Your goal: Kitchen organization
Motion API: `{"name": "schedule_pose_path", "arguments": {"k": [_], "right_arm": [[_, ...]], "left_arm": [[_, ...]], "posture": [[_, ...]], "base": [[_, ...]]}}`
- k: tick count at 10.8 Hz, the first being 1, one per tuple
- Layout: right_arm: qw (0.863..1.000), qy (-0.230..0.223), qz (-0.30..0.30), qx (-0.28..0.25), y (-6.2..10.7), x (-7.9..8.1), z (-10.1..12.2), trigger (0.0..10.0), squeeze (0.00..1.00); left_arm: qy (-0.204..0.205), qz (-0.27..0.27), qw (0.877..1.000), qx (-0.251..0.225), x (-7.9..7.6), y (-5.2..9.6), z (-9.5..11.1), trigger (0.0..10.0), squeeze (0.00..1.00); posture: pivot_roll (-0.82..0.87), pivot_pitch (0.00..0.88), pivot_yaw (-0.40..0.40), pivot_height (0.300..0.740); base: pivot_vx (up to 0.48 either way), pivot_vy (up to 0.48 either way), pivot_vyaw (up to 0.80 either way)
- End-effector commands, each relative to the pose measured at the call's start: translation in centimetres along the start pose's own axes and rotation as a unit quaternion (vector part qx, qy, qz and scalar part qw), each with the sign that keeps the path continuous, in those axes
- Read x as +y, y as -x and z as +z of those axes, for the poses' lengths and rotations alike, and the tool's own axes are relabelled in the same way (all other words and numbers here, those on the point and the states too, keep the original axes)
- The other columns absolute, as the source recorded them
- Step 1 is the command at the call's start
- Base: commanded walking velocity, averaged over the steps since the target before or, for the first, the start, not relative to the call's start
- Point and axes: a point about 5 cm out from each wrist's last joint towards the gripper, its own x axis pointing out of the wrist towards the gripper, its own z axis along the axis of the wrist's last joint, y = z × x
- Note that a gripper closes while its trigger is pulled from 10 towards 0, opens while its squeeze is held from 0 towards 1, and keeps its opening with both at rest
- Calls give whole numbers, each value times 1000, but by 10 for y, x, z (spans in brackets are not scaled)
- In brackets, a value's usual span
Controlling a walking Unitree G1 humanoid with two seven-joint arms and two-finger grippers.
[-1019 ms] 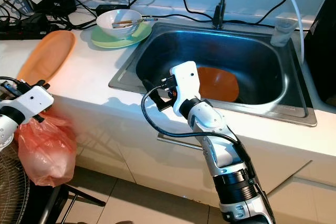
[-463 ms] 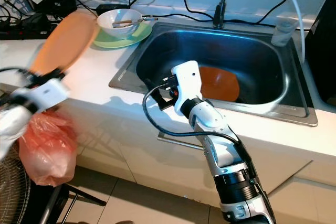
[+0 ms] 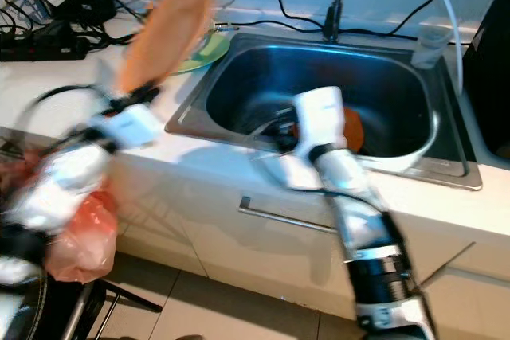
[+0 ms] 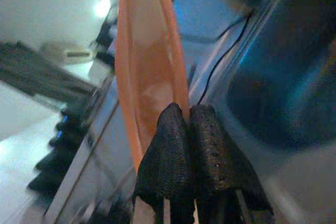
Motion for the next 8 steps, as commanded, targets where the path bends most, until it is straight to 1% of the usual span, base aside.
{"name": "schedule_pose_path", "arguments": {"k": [1,3,4,5,7,8], "right_arm": [[1000,7,-29,6,5,-10,1,10000,455],[996,23,-80,22,16,-28,0,10000,459],[995,27,-95,27,19,-34,-1,10000,459],[992,29,-114,35,27,-40,-2,10000,463],[991,31,-127,41,36,-44,0,10000,463],[990,32,-134,43,41,-46,1,10000,463]], "left_arm": [[3,15,1000,-27,4,-12,12,0,0],[31,3,998,-56,-13,-27,29,0,0],[37,-1,997,-65,-18,-32,34,0,0],[50,-9,996,-79,-25,-40,43,0,0],[72,-30,992,-98,-39,-52,56,0,0],[91,-44,990,-98,-47,-56,59,0,0]], "posture": [[-24,0,95,740],[-78,0,109,740],[-94,0,114,740],[-121,0,125,740],[-160,0,137,740],[-181,0,142,740]], "base": [[0,0,0],[0,0,0],[0,0,0],[0,0,0],[0,0,0],[0,0,0]]}}
